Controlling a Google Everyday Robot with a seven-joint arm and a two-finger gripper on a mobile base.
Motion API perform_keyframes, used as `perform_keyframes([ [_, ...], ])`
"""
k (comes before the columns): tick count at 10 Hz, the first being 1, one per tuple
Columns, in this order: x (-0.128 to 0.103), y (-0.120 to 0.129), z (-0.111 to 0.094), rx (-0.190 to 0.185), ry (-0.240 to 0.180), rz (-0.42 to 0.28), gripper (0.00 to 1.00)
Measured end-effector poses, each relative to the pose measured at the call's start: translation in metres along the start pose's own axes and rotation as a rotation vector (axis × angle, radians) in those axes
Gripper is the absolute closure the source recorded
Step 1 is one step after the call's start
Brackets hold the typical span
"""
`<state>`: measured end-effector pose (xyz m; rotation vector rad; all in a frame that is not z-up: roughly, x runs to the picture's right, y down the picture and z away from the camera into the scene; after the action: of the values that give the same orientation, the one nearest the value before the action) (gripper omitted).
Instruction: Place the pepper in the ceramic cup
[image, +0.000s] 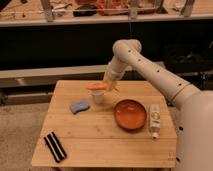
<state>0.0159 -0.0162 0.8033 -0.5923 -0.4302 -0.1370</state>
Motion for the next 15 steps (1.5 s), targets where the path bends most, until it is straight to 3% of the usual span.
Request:
perform_keyframes([
  [15, 0.006, -0.028, 0.012, -0.022, 0.03, -0.029, 0.98],
])
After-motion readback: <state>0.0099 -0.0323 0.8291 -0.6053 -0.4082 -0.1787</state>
